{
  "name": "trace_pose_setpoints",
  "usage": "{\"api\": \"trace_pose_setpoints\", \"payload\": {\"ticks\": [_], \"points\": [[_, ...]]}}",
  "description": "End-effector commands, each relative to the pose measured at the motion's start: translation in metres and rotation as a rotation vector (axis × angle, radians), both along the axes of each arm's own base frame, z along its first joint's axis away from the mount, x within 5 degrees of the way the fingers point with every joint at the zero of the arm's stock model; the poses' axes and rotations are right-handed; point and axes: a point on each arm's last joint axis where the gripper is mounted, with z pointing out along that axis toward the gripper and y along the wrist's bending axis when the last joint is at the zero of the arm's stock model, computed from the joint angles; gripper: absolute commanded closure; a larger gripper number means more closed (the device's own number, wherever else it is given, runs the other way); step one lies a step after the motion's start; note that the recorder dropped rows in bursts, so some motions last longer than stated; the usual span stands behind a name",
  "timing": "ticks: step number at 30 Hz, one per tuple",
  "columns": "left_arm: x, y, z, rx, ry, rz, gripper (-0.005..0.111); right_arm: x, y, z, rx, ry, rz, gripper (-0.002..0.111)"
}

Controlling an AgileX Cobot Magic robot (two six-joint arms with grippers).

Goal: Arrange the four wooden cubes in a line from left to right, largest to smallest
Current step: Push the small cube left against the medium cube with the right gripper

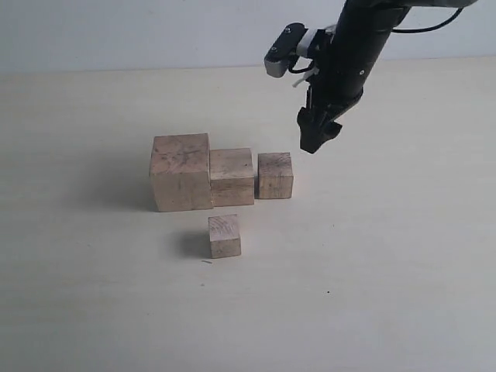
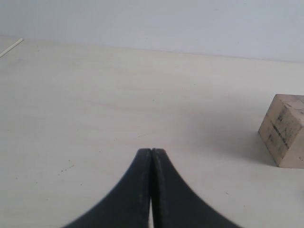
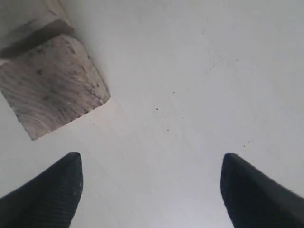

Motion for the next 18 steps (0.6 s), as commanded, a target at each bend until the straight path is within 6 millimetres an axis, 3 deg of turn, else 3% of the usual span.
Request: {"api": "trace_pose_setpoints", "payload": {"ticks": [1, 10, 18], "points": [[0.000, 0.000, 0.000, -0.006, -0.016, -0.007, 0.107, 0.001, 0.001, -0.020, -0.019, 0.047, -0.050, 0.033], [0.000, 0.000, 0.000, -0.006, -0.016, -0.007, 0.107, 0.001, 0.007, -0.056, 0.000, 0.153, -0.083, 0.033], [0.000, 0.000, 0.000, -0.006, -0.016, -0.007, 0.107, -0.001, 0.012, -0.059, 0.048, 0.179, -0.078, 0.033]]}}
